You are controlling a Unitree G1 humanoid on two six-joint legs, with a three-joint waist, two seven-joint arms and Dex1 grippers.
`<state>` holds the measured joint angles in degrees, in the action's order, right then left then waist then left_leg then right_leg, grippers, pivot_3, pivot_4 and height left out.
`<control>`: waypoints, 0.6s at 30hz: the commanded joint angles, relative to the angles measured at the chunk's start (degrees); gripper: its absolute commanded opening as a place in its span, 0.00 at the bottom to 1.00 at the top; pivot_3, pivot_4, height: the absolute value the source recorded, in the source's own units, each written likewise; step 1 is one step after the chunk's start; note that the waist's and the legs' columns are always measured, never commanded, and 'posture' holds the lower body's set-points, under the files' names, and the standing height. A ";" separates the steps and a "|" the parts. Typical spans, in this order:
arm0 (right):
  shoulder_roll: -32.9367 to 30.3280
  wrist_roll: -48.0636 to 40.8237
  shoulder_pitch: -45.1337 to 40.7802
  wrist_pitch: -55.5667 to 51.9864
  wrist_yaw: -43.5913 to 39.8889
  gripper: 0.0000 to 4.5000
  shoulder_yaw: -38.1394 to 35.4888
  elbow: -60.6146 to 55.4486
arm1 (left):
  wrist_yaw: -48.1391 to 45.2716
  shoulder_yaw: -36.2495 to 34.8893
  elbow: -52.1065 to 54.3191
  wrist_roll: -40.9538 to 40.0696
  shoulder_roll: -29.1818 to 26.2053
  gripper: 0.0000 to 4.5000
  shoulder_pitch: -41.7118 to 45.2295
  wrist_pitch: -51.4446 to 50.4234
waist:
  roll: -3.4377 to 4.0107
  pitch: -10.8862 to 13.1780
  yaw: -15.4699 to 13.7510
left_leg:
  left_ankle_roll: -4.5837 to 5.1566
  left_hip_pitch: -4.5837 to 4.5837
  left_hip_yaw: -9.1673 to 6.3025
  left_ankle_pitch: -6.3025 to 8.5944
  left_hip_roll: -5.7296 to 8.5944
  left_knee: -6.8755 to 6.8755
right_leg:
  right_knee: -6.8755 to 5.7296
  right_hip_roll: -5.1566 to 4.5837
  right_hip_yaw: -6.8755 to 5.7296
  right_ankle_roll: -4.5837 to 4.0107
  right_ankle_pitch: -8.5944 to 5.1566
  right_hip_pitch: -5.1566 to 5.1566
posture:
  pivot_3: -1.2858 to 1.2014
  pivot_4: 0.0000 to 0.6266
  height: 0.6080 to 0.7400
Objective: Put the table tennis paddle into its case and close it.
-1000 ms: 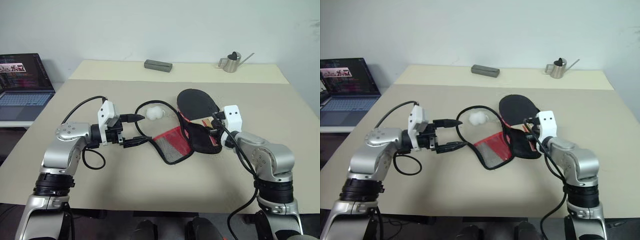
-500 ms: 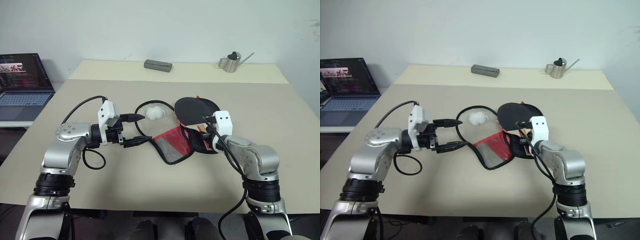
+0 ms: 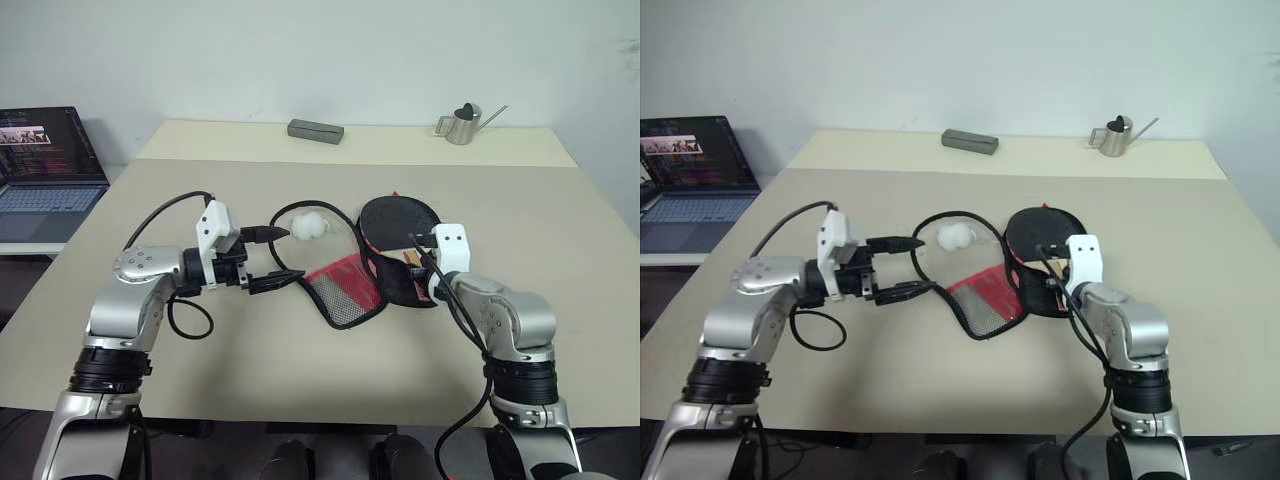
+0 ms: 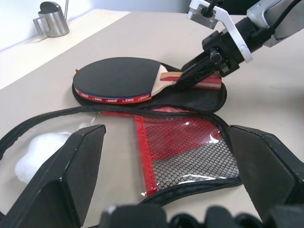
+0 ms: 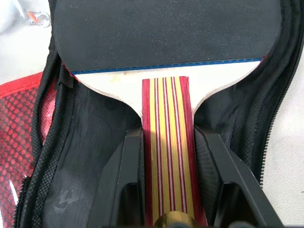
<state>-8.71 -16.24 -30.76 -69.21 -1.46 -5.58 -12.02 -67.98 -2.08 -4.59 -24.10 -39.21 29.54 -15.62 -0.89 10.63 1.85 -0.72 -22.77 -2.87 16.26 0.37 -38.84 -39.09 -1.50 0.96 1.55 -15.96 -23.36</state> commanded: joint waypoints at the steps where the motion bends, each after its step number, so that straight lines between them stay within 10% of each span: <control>1: 0.43 0.95 0.00 2.12 0.77 0.24 -0.61 -2.17 | 0.58 -1.49 1.06 -0.49 -0.10 1.00 0.96 1.19 | 0.00 0.00 0.00 | 0.00 0.00 0.00 0.00 0.00 0.00 | 0.00 0.00 0.00 0.00 0.00 0.00 | 0.52 0.24 1.00; 18: 1.51 2.93 0.85 4.79 -0.33 0.24 1.09 0.52 | 1.33 -1.28 1.37 -0.35 -0.32 1.00 1.16 1.02 | 0.00 0.00 0.00 | 0.00 0.01 0.01 0.00 -0.01 0.01 | 0.00 0.02 0.00 0.00 0.00 -0.01 | 0.52 0.24 1.00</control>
<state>-7.65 -13.04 -29.72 -65.81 -1.28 -4.40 -10.63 -66.91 -2.09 -4.61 -24.08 -39.15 29.58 -15.49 -0.89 10.63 1.85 -0.72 -22.76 -2.86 16.26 0.37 -38.84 -39.09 -1.48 0.96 1.55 -15.96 -23.37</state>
